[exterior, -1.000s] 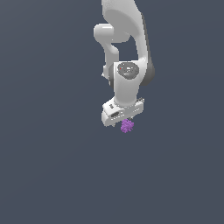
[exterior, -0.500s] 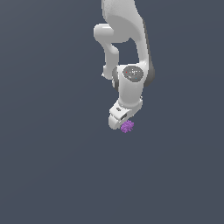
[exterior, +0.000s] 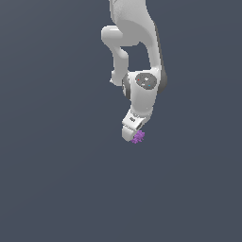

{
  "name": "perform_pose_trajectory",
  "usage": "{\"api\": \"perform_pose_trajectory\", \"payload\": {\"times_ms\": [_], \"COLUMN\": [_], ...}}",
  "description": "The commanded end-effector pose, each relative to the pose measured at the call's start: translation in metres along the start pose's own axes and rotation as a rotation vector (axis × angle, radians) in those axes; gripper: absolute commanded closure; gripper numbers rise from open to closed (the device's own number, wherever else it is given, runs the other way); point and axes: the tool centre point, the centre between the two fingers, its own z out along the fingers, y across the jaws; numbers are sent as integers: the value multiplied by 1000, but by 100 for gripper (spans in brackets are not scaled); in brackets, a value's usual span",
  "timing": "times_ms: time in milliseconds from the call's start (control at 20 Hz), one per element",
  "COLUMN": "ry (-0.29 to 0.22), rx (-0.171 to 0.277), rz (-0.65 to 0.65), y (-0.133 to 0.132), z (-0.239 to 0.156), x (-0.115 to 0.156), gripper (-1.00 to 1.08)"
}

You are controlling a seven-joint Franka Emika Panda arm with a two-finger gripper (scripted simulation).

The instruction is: Pick up the object and move it to a goal position.

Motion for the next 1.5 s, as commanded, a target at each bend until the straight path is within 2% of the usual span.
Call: {"api": "perform_pose_trajectory", "payload": {"times_ms": [0,350,800,1050,1100,1450], "ry": [0,0,0,0,0,0], "rx": [0,0,0,0,0,0], "rz": [-18,-17,-21,-21,-21,-21], "y": [-1,-2,-2,-2,-2,-2], "z": [1,6,45,51,51,51], "x": [0,0,-1,0,0,0], "gripper": [-92,-92,-92,-92,108,108]}}
